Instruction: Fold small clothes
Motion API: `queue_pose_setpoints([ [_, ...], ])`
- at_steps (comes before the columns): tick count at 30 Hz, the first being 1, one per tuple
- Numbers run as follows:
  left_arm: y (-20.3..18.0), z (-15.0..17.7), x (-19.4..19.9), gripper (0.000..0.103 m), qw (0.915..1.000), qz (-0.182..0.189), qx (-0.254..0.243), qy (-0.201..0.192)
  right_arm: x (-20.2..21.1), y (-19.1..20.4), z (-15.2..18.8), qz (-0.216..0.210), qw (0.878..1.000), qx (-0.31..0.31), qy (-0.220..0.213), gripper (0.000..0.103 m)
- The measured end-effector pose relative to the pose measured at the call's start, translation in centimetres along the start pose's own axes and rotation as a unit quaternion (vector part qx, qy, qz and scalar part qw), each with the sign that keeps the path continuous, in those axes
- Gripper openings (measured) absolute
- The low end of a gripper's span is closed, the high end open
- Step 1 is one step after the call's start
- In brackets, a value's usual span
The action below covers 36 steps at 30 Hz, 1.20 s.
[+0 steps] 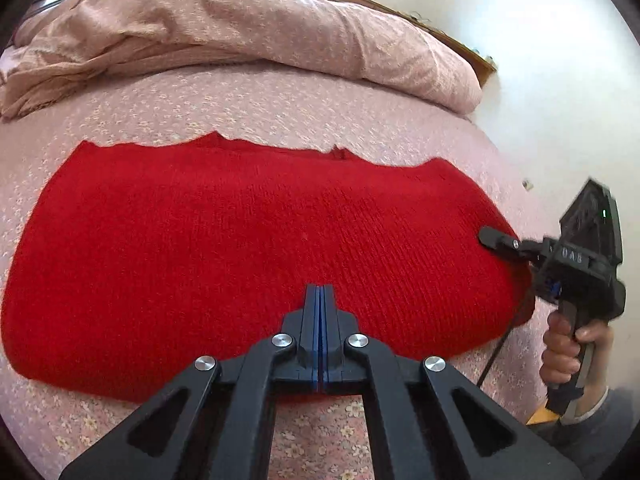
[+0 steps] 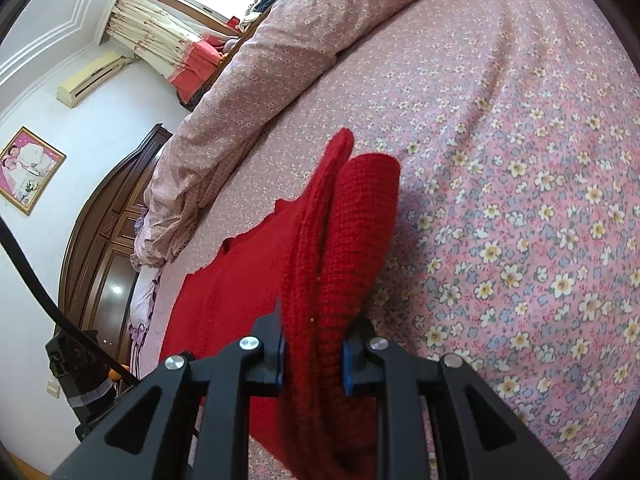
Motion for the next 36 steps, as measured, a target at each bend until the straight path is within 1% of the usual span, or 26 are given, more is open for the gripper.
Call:
queue_pose_setpoints([
  [3,-0.3,0.4,-1.8,0.0,0.9997,-0.014,-0.01,0.016,0.1,0.2,0.0,0.0,1.0,0.005,0.0,0.02],
  [6,0.3,0.5,-2.8,0.0,0.9997,-0.011,0.011,0.021,0.1,0.5,0.0,0.006,1.0,0.016,0.0,0.02],
  [8,0.3,0.5,-2.9,0.0,0.9996,-0.012,0.014,0.023,0.1,0.6,0.0,0.008,1.0,0.018,0.001,0.02],
  [10,0.1,0.6,-2.8,0.0,0.9996,-0.018,0.002,0.021,0.1,0.7,0.0,0.009,1.0,0.018,0.001,0.02],
  [13,-0.5,0.9,-1.2,0.0,0.9995,-0.025,0.003,0.02,0.2,1.0,-0.1,0.015,1.0,0.021,0.003,0.02],
  [14,-0.7,1.1,-1.0,0.0,0.9995,-0.027,0.002,0.017,0.3,1.4,-0.2,0.018,1.0,0.025,0.004,0.02],
  [16,-0.5,1.8,-2.6,0.0,0.9988,-0.034,0.003,0.035,0.7,2.6,-0.6,0.016,0.999,0.033,0.002,0.02],
  [17,-0.3,2.1,-3.1,0.0,0.9989,-0.03,0.009,0.034,0.9,3.4,-0.7,0.014,0.999,0.035,0.001,0.02],
  [19,-0.5,2.0,-2.4,0.0,0.9991,-0.029,0.005,0.03,1.2,5.5,-0.8,0.026,0.998,0.052,-0.004,0.02],
  [20,-0.4,1.9,-1.8,0.0,0.9993,-0.021,0.007,0.03,1.3,6.9,-0.9,0.04,0.997,0.065,-0.002,0.02],
  [21,-0.2,1.8,-1.1,0.0,0.9994,-0.002,0.012,0.031,1.3,8.1,-1.0,0.056,0.996,0.075,0.002,0.02],
  [23,0.7,1.7,0.6,0.0,0.9979,0.05,0.015,0.037,1.3,10.8,-1.3,0.092,0.991,0.095,0.012,0.02],
  [24,1.4,1.5,1.7,0.0,0.9976,0.059,0.015,0.033,1.2,12.4,-1.5,0.113,0.987,0.11,0.017,0.02],
  [28,5.8,0.7,6.1,0.0,0.9978,0.066,0.01,-0.002,0.5,17.9,-1.8,0.181,0.97,0.16,0.033,0.02],
  [31,10.2,0.1,8.2,0.0,0.9986,0.052,-0.005,-0.009,-0.9,21.2,-1.8,0.23,0.955,0.18,0.046,0.02],
  [32,12.1,-0.1,8.8,0.0,0.999,0.042,0.001,-0.017,-1.5,22.2,-1.8,0.248,0.95,0.183,0.049,0.02],
  [34,15.9,0.0,9.5,0.0,0.9988,0.019,0.035,-0.028,-2.8,24.0,-1.6,0.276,0.941,0.187,0.054,0.02],
  [36,19.5,0.4,9.9,0.0,0.9961,0.022,0.081,-0.03,-4.5,25.9,-1.3,0.307,0.931,0.187,0.06,0.02],
])
Point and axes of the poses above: each gripper's, at about its wrist camera, not at the fingertips, and x roughly against the way its jaws point, y to its left, z to its underside, the point moved 2 cm from there along -x, roughly the way its jaws point, and after that the axes turned 4 degrees about y, right-handed, at the moved point
